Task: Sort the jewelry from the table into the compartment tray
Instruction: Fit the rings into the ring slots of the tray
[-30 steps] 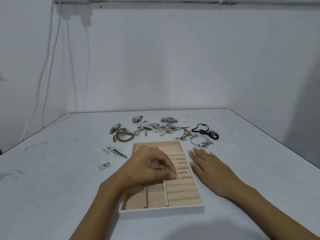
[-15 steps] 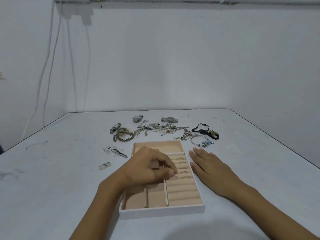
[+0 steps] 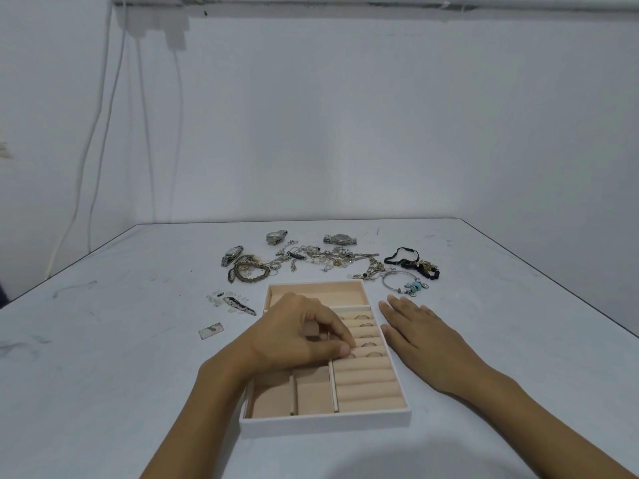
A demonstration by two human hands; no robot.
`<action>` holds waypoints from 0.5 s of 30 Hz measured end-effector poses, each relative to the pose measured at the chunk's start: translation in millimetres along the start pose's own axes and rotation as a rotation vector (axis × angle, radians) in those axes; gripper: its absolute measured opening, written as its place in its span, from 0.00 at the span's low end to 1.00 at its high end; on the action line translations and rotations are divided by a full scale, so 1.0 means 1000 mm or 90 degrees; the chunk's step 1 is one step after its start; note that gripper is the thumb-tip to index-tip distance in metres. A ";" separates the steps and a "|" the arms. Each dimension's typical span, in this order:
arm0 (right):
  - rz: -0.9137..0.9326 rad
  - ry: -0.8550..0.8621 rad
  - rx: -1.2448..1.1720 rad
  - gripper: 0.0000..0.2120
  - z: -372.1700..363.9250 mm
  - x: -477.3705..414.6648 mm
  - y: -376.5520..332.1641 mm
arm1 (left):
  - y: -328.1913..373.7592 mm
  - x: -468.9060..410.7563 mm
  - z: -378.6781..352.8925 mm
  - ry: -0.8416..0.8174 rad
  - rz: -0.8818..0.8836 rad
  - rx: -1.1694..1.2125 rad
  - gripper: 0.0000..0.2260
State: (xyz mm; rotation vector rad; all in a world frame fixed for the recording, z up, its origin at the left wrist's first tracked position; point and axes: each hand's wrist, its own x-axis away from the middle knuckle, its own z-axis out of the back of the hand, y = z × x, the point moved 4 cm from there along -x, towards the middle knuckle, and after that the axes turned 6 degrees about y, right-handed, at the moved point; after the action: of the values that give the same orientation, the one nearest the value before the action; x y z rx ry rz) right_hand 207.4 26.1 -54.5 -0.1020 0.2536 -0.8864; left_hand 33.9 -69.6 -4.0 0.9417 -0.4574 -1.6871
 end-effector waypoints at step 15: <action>-0.003 -0.006 0.000 0.25 0.001 0.001 -0.001 | -0.003 0.000 0.000 0.000 0.002 0.007 0.03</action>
State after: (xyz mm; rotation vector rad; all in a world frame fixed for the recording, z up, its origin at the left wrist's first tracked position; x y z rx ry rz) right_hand 207.6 24.9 -53.7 -0.1074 0.2447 -0.8905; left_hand 32.0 -68.8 -6.2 0.9489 -0.4678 -1.6827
